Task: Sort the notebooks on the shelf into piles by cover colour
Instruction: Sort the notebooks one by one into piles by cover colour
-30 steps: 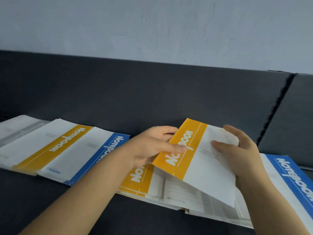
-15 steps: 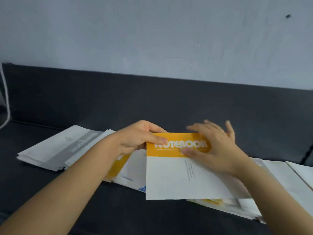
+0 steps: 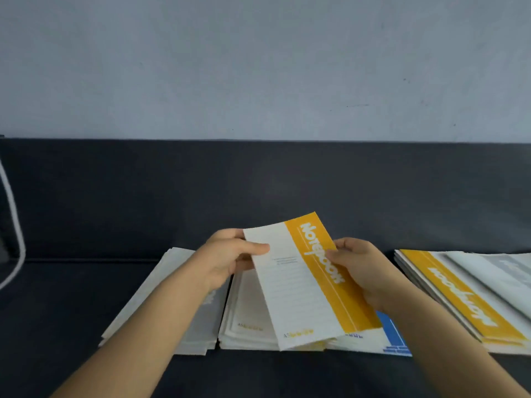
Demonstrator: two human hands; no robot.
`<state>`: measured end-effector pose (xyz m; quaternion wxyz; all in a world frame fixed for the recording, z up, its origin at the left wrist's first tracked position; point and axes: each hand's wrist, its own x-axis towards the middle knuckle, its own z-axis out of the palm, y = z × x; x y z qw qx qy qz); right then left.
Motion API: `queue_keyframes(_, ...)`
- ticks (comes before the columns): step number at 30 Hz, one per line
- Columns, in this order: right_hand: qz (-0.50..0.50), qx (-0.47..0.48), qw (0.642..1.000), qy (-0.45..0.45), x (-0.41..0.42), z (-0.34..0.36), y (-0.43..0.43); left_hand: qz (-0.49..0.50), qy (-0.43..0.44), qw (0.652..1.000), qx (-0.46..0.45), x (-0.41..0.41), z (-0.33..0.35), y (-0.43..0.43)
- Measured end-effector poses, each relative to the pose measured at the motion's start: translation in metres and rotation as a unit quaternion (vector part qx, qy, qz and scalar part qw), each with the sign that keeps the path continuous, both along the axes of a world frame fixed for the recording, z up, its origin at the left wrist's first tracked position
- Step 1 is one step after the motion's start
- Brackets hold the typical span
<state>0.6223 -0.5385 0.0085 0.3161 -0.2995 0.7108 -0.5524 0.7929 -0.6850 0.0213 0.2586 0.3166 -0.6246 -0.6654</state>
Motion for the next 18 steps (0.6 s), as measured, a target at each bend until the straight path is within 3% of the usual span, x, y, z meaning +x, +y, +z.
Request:
queue_keyframes(3,-0.072,0.018,0.996,0.048,0.011,-0.016,-0.009,0.045,-0.030,0.998,-0.041,-0.007,-0.020,0.002)
queue_keyframes(7,-0.116,0.035,0.980,0.156,0.032,-0.017,-0.018,0.020,-0.112,0.961,-0.250,-0.010,-0.026,0.008)
queue_keyframes(12,-0.042,0.143,0.923,0.354,0.048,-0.025,-0.030,-0.055,-0.305,0.860,-0.405,-0.003,-0.031,0.015)
queue_keyframes(15,0.040,0.211,0.882,0.419,0.052,-0.036,-0.034,-0.131,-0.404,0.785,-0.452,-0.003,-0.041,0.011)
queue_keyframes(18,0.105,0.247,0.846,0.461,0.050,-0.040,-0.035,-0.143,-0.461,0.730,-0.483,-0.006,-0.049,0.009)
